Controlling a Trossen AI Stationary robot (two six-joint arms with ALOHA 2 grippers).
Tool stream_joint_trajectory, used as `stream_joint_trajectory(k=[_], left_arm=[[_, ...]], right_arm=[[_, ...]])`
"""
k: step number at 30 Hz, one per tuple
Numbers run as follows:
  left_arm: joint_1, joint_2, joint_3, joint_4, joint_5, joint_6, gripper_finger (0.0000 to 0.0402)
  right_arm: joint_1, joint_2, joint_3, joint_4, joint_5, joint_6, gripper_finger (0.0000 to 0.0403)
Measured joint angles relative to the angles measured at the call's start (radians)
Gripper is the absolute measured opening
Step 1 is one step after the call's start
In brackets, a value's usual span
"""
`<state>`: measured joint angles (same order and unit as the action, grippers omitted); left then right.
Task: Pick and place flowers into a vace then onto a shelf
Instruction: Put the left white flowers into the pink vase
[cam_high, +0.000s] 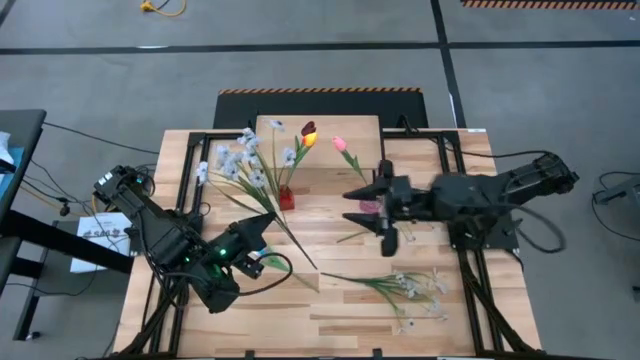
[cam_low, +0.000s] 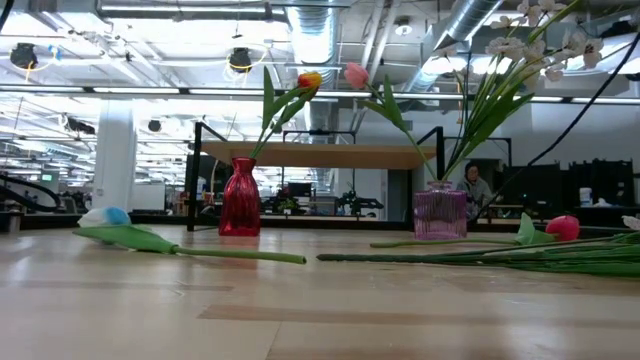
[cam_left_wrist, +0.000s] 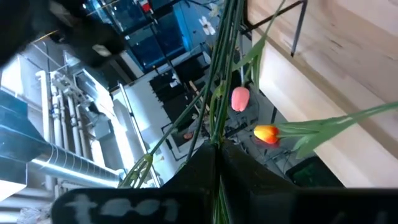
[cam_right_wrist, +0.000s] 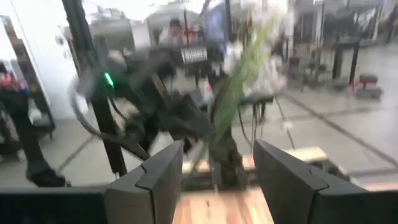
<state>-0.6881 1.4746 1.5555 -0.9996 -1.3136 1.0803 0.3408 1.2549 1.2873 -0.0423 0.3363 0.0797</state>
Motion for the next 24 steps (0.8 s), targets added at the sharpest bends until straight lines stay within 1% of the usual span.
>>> stream_joint_trajectory(k=[5,8,11,16,19,22,24], left_arm=[[0.022,0.0,0.0,0.064,0.02,0.057,0.0],[0.024,0.0,0.0,0.094,0.029,0.088,0.0],[0.024,0.0,0.0,0.105,0.051,0.107,0.0],[0.025,0.0,0.0,0.11,0.071,0.116,0.0],[0.024,0.0,0.0,0.118,0.088,0.135,0.0],[0.024,0.0,0.0,0.142,0.128,0.15,0.0],[0.024,0.0,0.0,0.157,0.148,0.158,0.0]], right_arm=[[-0.085,0.102,0.075,-0.071,-0.136,0.036,0.0199],[-0.109,0.167,0.131,-0.115,-0.162,0.033,0.02],[-0.115,0.206,0.191,-0.161,-0.18,0.017,0.0199],[-0.114,0.26,0.273,-0.222,-0.281,0.009,0.0199],[-0.118,0.296,0.323,-0.296,-0.336,0.009,0.0201],[-0.123,0.328,0.359,-0.378,-0.406,0.009,0.0201],[-0.127,0.35,0.374,-0.398,-0.418,0.009,0.02]])
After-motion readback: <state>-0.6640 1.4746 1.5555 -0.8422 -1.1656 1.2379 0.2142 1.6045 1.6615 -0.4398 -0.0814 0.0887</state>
